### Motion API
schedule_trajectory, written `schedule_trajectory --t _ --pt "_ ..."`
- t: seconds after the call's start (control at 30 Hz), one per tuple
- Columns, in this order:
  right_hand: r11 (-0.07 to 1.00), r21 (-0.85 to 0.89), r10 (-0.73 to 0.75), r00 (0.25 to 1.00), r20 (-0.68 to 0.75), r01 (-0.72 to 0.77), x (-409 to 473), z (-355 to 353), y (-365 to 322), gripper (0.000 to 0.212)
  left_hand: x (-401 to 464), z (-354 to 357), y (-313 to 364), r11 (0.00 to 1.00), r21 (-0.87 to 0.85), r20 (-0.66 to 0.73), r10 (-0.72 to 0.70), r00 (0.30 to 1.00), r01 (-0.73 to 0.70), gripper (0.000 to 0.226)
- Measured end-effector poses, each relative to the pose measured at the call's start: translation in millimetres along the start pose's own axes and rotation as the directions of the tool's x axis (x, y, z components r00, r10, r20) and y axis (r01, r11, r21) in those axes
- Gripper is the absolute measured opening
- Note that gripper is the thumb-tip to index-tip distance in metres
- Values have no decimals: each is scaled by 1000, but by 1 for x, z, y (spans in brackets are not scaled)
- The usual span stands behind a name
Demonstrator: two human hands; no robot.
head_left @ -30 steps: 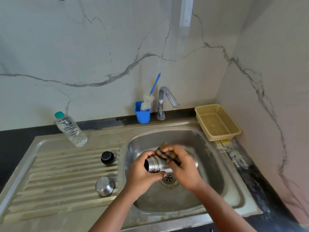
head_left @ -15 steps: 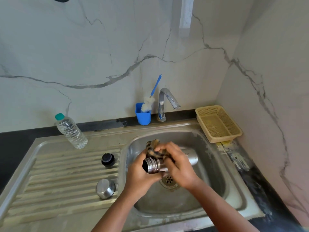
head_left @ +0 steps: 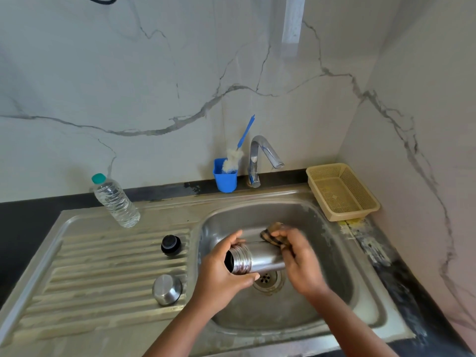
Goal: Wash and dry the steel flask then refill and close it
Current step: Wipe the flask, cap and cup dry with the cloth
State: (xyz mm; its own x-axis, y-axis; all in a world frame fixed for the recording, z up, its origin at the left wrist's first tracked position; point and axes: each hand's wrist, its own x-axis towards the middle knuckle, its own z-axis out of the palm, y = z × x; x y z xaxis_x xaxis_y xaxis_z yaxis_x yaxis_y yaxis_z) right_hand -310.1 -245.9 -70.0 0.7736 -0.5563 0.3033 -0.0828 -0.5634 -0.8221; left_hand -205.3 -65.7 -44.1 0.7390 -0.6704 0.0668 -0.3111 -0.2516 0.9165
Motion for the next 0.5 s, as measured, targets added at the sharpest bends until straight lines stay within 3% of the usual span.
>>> schedule_trajectory --t 0.13,0.23,0.3,0.43,0.5 --pt "946 5 -320 933 161 324 -21 15 -56 48 3 1 -4 999 -47 11 -22 1000 22 113" --pt "926 -64 -342 899 273 372 -7 6 -59 50 0 -2 -4 999 -47 25 -3 1000 4 117" --pt "949 -104 -253 913 319 299 13 -2 -43 47 -3 -6 -3 999 -40 37 31 999 -30 121" --pt "966 -258 102 910 402 6 50 -24 -7 30 -5 -17 3 995 -60 45 78 996 -75 117" --pt "960 -133 279 881 382 -246 57 -34 11 30 -5 -24 3 995 -58 50 83 995 -81 114"
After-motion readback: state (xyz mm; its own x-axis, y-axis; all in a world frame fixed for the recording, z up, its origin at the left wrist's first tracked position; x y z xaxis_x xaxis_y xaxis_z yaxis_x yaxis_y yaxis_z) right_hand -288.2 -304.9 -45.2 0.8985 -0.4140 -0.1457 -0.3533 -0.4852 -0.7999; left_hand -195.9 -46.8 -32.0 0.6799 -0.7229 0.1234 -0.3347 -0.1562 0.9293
